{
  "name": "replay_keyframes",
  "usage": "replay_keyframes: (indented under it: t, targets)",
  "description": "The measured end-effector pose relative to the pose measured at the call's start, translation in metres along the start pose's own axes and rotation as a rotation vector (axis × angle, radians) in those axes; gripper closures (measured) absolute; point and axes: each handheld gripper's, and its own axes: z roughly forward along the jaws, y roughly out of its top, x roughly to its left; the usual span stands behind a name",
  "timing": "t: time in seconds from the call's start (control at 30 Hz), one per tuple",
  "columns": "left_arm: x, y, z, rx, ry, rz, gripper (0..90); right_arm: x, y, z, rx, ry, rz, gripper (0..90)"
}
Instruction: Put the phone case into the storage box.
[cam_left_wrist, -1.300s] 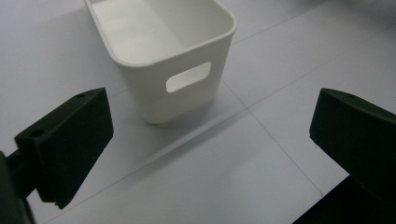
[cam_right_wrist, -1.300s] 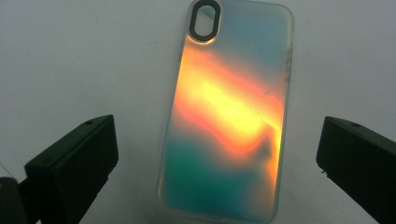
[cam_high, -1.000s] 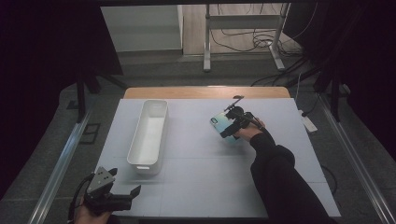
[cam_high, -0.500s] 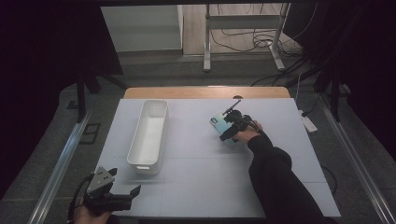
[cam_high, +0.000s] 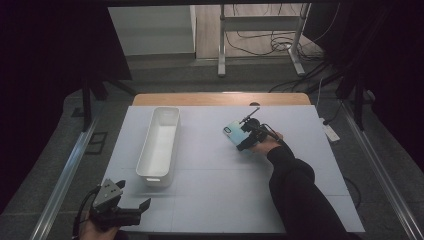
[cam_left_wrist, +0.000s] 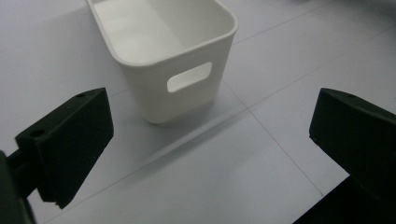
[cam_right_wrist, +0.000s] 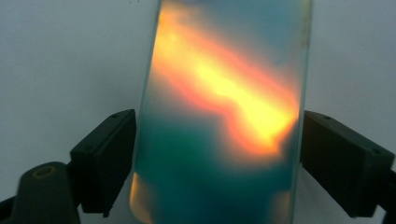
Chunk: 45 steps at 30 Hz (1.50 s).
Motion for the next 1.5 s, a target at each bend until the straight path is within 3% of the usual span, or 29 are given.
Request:
replay_keyframes:
  t: [0.23,0.53,1.5]
  targets:
    - [0.0,0.0,0.0,-0.003,0.009,-0.001,0.5,0.001,0.0,-0.001,0.006,-0.006,0.014,16.8]
    - [0.0,0.0,0.0,-0.008,-0.012,-0.002,1.3,0.003,-0.004,-0.004,-0.007,-0.001,0.008,16.9]
    - [-0.003,0.001,-0.001,-0.006,-0.008,0.027,0.0,0.012,-0.027,-0.055,-0.177,0.036,-0.016,17.0]
